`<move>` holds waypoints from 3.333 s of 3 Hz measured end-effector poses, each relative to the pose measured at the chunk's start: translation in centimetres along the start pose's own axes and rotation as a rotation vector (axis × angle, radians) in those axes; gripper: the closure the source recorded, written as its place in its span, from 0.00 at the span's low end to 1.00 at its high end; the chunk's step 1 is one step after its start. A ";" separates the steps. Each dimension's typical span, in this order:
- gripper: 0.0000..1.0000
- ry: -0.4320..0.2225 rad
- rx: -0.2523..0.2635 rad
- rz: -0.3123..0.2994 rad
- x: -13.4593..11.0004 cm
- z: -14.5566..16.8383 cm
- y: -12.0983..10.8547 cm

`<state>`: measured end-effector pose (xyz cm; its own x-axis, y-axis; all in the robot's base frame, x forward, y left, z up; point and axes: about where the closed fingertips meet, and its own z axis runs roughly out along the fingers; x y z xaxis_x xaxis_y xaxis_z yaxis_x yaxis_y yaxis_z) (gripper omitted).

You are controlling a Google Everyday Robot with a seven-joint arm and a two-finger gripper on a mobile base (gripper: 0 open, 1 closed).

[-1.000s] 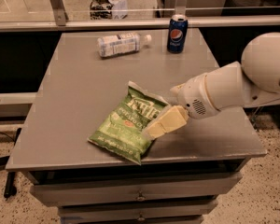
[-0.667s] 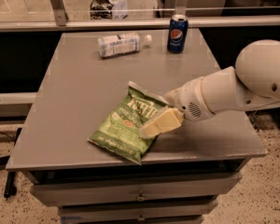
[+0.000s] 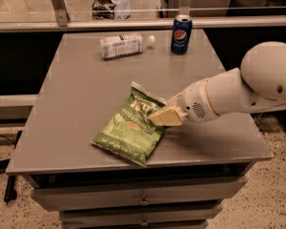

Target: Move green jalapeno chip bag near blue plastic bottle

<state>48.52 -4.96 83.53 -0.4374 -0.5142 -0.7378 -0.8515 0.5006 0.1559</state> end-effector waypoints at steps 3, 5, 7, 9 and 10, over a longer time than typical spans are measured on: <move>1.00 -0.017 0.304 0.166 0.5 -8.6 -7.6; 1.00 -0.007 0.330 0.188 1.1 -9.3 -8.2; 1.00 -0.171 0.482 0.328 -1.3 -9.3 -12.4; 1.00 -0.391 0.693 0.441 -4.9 -10.6 -20.2; 1.00 -0.466 0.741 0.511 -5.8 -10.7 -23.7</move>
Offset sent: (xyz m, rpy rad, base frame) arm 0.0355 -0.0916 0.0209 -0.0295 -0.0070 -0.3359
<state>68.11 -21.27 91.12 -0.4080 0.1262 -0.9042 -0.1311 0.9720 0.1948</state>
